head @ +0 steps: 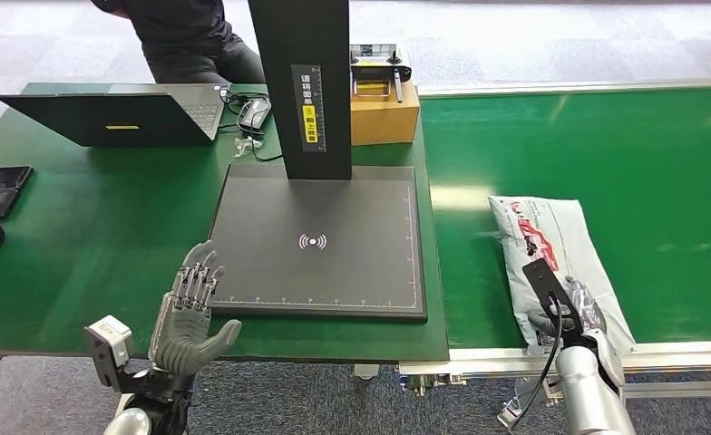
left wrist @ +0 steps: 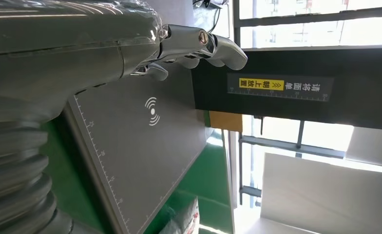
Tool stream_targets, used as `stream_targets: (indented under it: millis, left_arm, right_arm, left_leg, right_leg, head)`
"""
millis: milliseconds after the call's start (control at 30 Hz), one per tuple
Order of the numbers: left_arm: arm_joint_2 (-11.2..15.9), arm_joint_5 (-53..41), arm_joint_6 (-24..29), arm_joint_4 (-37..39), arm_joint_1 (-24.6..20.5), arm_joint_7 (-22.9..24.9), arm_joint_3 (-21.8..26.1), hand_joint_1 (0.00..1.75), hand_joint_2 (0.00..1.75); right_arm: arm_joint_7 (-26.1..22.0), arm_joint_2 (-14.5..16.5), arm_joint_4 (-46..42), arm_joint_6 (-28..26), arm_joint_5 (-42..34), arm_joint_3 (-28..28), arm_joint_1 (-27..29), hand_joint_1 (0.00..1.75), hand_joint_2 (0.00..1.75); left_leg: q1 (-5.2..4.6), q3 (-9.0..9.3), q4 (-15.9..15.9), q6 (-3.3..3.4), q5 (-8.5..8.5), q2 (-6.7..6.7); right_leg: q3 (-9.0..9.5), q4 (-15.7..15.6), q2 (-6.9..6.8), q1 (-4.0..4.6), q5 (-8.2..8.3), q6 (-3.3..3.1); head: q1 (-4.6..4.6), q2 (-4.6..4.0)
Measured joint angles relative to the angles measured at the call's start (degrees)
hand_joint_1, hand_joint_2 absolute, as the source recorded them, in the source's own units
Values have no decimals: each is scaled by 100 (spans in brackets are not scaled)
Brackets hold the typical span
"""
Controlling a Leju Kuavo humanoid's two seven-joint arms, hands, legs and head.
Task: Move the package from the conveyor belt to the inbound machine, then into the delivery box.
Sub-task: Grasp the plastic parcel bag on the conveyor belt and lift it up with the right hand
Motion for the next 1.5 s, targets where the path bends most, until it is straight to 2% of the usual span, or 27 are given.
stream_targets:
  millis: [333, 1033, 1200, 1333, 1500]
  left_arm:
    - [-2, 21, 16, 0, 1, 16, 25, 0, 175]
    - [-11, 21, -1, 0, -1, 38, 44, 0, 175]
    - [-11, 36, -12, 0, -1, 35, 48, 0, 175]
    - [-36, 76, -14, 0, 10, 10, 56, 0, 175]
    - [-94, 85, -32, 0, 6, -60, 40, 0, 175]
  right_arm:
    - [2, -84, 103, 44, -16, 230, -110, 175, 175]
    - [-43, -98, 198, 36, -131, 347, -135, 175, 175]
    - [-155, -91, 178, -418, -90, 451, -88, 175, 175]
    - [-842, 3, -217, -1466, -2, 557, 132, 175, 175]
    - [-1545, 238, -1568, -2292, 74, 848, 649, 175, 175]
  left_leg:
    - [0, 9, 0, 0, 0, 1]
    - [1, 8, 1, 2, -1, -1]
    - [0, 6, 1, 4, -2, -4]
    - [0, -2, 1, 4, -1, -11]
    - [0, -10, -1, 3, -2, -11]
  right_leg:
    - [7, 0, 2, 0, 0, 0]
    - [8, -1, -1, 1, 0, 1]
    - [7, -1, -6, 0, 0, 1]
    - [1, -1, -13, -1, 0, 1]
    - [-10, -1, -12, 0, -4, 0]
  head:
    - [0, 0]
    - [-1, 0]
    - [0, 0]
    - [-1, 0]
    - [-1, 0]
